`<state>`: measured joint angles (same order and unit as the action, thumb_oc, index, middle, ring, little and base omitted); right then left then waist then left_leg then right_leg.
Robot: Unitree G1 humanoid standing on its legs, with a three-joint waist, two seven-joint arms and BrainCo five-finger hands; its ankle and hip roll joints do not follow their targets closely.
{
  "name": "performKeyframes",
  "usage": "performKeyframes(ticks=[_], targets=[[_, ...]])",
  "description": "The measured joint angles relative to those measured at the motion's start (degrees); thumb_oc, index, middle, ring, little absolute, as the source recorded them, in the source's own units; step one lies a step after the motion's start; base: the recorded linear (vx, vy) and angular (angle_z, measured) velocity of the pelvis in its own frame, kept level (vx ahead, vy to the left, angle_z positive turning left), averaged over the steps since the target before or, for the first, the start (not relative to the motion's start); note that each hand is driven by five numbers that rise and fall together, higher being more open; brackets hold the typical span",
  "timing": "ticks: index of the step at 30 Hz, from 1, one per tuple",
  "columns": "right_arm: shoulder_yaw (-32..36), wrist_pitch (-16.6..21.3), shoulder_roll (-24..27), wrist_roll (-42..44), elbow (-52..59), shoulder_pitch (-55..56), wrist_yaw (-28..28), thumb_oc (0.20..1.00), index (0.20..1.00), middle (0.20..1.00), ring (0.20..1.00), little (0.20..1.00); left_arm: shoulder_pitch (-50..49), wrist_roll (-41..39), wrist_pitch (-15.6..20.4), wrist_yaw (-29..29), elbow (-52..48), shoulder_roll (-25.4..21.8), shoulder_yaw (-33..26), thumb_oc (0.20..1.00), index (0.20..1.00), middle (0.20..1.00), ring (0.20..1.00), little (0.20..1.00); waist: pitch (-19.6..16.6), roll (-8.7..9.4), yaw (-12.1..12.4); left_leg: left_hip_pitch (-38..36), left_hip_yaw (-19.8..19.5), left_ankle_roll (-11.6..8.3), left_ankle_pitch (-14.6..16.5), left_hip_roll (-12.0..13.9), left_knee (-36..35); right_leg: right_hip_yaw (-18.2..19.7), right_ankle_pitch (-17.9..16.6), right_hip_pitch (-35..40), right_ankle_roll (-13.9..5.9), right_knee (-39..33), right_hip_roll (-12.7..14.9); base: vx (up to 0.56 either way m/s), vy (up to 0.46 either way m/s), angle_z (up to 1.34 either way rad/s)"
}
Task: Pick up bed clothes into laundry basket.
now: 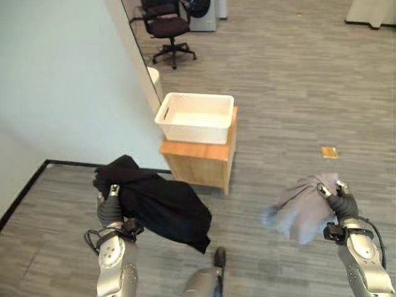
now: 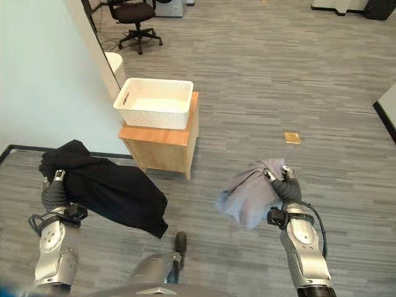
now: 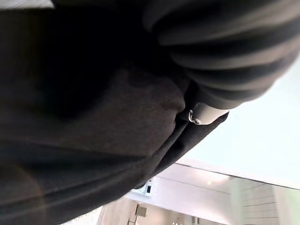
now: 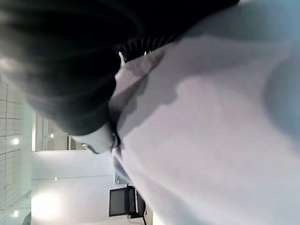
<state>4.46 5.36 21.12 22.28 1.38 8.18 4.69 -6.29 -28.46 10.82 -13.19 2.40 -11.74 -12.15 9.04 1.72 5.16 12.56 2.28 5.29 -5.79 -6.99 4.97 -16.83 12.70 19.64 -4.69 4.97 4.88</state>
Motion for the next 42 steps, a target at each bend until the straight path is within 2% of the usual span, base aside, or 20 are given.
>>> performKeyframes(ticks=[2,3,4,5,6,8,11,12,14,16,17,18,20,22,24,25,28,30,34,42], targets=[[-0.23,0.00,-0.64,-1.09,0.21,-0.93,-0.14,0.200,0.200,0.200,0.200,0.200,0.77,-0.01,-0.02,-0.10,-0.28,-0.21,-0.12,0.200,0.200,0.200,0.200,0.200,0.01,-0.16,1.69,-3.43,-0.52,0.45,0.46,-0.27,-2.15,0.54,1.95,-3.55,-0.06,8.85,2.80,0.28,0.358,-0.24],[-0.79,-0.08,-2.13,-2.29,0.87,-3.97,-0.08,0.200,0.200,0.200,0.200,0.200,1.62,0.02,-0.05,-0.51,-0.87,-0.22,-1.27,0.200,0.200,0.200,0.200,0.200,1.43,-1.19,3.00,-7.99,1.18,1.97,2.37,-0.32,-3.92,-0.90,-7.04,-15.46,-3.39,37.03,8.96,0.20,0.277,-0.31],[-0.79,0.14,-2.94,-2.29,1.05,-4.23,-0.02,0.200,0.200,0.200,0.200,0.200,1.54,0.02,-0.07,-0.64,-0.70,-0.73,-0.87,0.200,0.200,0.200,0.200,0.200,1.53,-2.06,1.97,-9.81,0.02,2.13,2.48,-0.50,-4.76,0.53,-7.47,-20.24,-3.13,44.93,10.83,0.21,0.195,0.19],[-0.81,0.16,-3.01,-2.31,1.04,-3.87,0.10,0.200,0.200,0.200,0.200,0.200,1.50,0.06,-0.05,-0.63,-0.74,-1.70,0.13,0.200,0.200,0.200,0.200,0.200,1.52,-2.56,0.47,-11.14,-1.57,2.33,3.23,-0.67,-5.05,2.40,-6.08,-23.07,-3.42,45.95,10.73,0.28,0.110,0.74],[-0.78,0.16,-2.70,-2.66,1.12,-4.09,0.18,0.200,0.200,0.200,0.200,0.200,1.54,0.21,0.17,-0.46,-1.53,-2.84,0.31,0.200,0.200,0.200,0.200,0.200,1.77,-2.94,-0.35,-12.09,-2.78,1.75,5.93,-0.53,-4.80,5.36,-4.11,-28.19,-3.89,44.94,9.90,0.29,0.017,0.58],[-0.62,0.12,-2.65,-4.34,1.14,-4.51,0.22,0.200,0.200,0.200,0.200,0.200,1.48,0.25,0.20,-0.94,-1.74,-3.94,0.23,0.200,0.200,0.200,0.200,0.200,2.13,-3.40,-0.31,-13.32,-3.39,1.06,6.80,0.21,-5.15,6.44,-2.62,-32.91,-3.08,37.99,10.02,0.28,-0.068,0.26],[0.80,0.02,-2.11,-4.47,1.05,-4.31,0.80,0.200,0.200,0.200,0.200,0.200,2.09,0.56,0.26,-1.26,-1.80,-4.41,-0.64,0.200,0.200,0.200,0.200,0.200,2.18,-3.46,-0.86,-16.74,-6.78,-0.39,7.16,0.18,-6.86,5.23,-6.04,-33.26,-2.30,12.12,9.96,0.33,-0.111,0.56],[2.65,-0.07,-2.03,-4.61,0.92,-4.15,1.68,0.200,0.200,0.200,0.200,0.200,2.11,0.59,0.29,-1.20,-1.46,-4.12,-0.68,0.200,0.200,0.200,0.200,0.200,2.15,-3.21,-1.71,-18.26,-9.82,-0.87,7.60,0.86,-7.36,10.09,-9.37,-31.70,-2.66,1.61,6.58,0.26,-0.056,1.19],[6.24,0.00,-1.92,-6.23,1.03,-4.07,3.10,0.200,0.200,0.200,0.200,0.200,2.67,0.76,0.28,-1.21,0.59,-4.18,0.05,0.200,0.200,0.200,0.200,0.200,2.10,-2.36,-3.41,-19.78,-13.52,-0.96,7.89,1.31,-7.41,18.81,-14.21,-28.92,-2.46,-5.08,1.95,0.17,-0.040,1.34],[8.58,0.13,-1.85,-6.60,1.05,-3.83,3.94,0.200,0.200,0.200,0.200,0.200,1.90,0.99,-0.03,-0.90,0.47,-4.56,0.40,0.200,0.200,0.200,0.200,0.200,1.88,0.34,-3.30,-21.87,-12.91,-1.73,8.38,-0.26,-7.56,17.95,-21.28,-27.67,0.09,-4.78,1.48,0.14,-0.071,0.86],[9.32,0.08,-1.47,-6.66,1.04,-3.70,4.01,0.200,0.200,0.200,0.200,0.200,0.90,1.28,0.00,-0.60,0.25,-4.14,0.17,0.200,0.200,0.200,0.200,0.200,1.56,0.97,-2.70,-22.97,-12.58,-2.50,9.60,-0.75,-7.47,16.37,-21.22,-26.84,-0.44,-4.36,1.59,0.10,-0.101,0.27],[10.26,0.13,0.25,-6.65,0.84,-5.69,4.72,0.200,0.200,0.200,0.200,0.200,-2.77,1.29,0.06,-0.05,-0.98,-1.19,-0.52,0.200,0.200,0.200,0.200,0.200,1.14,-0.26,-1.07,-22.03,-11.88,-4.01,11.11,0.44,-4.94,15.75,-22.10,-24.83,0.42,-6.83,0.76,0.14,-0.100,0.16],[10.87,0.12,2.88,-6.65,0.72,-7.57,4.98,0.200,0.200,0.200,0.200,0.200,-4.34,1.27,0.05,0.35,-1.66,0.66,-0.53,0.200,0.200,0.200,0.200,0.200,1.07,-0.40,-0.78,-20.67,-11.81,-5.25,12.02,0.81,-3.58,14.34,-22.45,-22.82,0.89,-10.09,0.75,0.13,-0.091,0.28],[11.04,0.12,6.45,-6.64,0.65,-10.02,5.06,0.200,0.200,0.200,0.200,0.200,-5.04,1.04,-0.11,0.98,-1.72,1.54,-0.46,0.200,0.200,0.200,0.200,0.200,0.96,-1.33,-0.19,-21.80,-10.89,-5.63,12.03,2.62,-5.07,12.50,-22.23,-22.27,1.26,-10.59,-1.00,0.10,-0.085,0.36],[10.43,0.16,9.94,-6.53,0.01,-13.37,5.01,0.200,0.200,0.200,0.200,0.200,-5.91,0.21,-0.28,1.18,-1.65,2.01,-0.31,0.200,0.200,0.200,0.200,0.200,1.10,-0.84,1.07,-21.83,-10.89,-5.71,12.06,3.06,-4.10,11.22,-21.74,-21.24,1.99,-10.68,-1.25,0.08,-0.088,0.31],[6.74,1.13,16.78,-6.10,-3.68,-17.96,5.11,0.200,0.200,0.200,0.200,0.200,-6.32,-0.25,-0.63,1.44,-1.61,2.00,0.51,0.200,0.200,0.200,0.200,0.200,1.41,0.35,1.89,-18.86,-11.21,-6.56,12.93,1.67,1.40,10.90,-21.68,-20.74,2.08,-10.66,0.10,0.08,-0.095,0.29],[3.64,1.05,24.10,-3.97,-9.87,-24.02,4.22,0.200,0.200,0.200,0.200,0.200,-6.33,-0.64,-0.92,3.00,-1.96,0.79,1.10,0.200,0.200,0.200,0.200,0.200,0.61,-0.74,2.82,-20.19,-12.61,-5.34,13.80,3.75,-3.98,9.06,-21.07,-21.68,1.97,-10.68,-1.34,0.06,-0.057,0.34],[2.79,0.94,23.72,-0.62,-13.95,-26.47,3.81,0.200,0.200,0.200,0.200,0.200,-5.73,-0.70,-1.21,3.40,-1.94,-0.18,1.24,0.200,0.200,0.200,0.200,0.200,0.87,0.51,4.42,-20.65,-12.72,-4.83,13.45,4.31,-5.42,7.76,-21.40,-21.70,2.02,-10.74,-1.47,0.03,-0.057,0.29],[-7.77,-0.23,31.31,2.79,-30.78,-37.65,2.77,0.200,0.200,0.200,0.200,0.200,-7.71,-2.47,-1.44,3.94,-1.72,-3.43,3.32,0.200,0.200,0.200,0.200,0.200,0.53,1.93,8.16,-19.46,-13.65,-4.27,12.83,3.77,-5.30,6.76,-20.58,-22.13,0.94,-10.94,-0.51,-0.01,-0.020,0.15],[-20.89,-3.00,32.15,2.50,-48.24,-55.94,2.81,0.200,0.200,0.200,0.200,0.200,-9.19,-4.19,-1.50,4.10,-1.57,-4.63,3.44,0.200,0.200,0.200,0.200,0.200,0.90,1.67,10.61,-15.55,-15.51,-4.50,12.42,3.43,-4.43,4.69,-21.69,-25.26,1.87,-10.97,-0.23,-0.04,0.001,0.12]])
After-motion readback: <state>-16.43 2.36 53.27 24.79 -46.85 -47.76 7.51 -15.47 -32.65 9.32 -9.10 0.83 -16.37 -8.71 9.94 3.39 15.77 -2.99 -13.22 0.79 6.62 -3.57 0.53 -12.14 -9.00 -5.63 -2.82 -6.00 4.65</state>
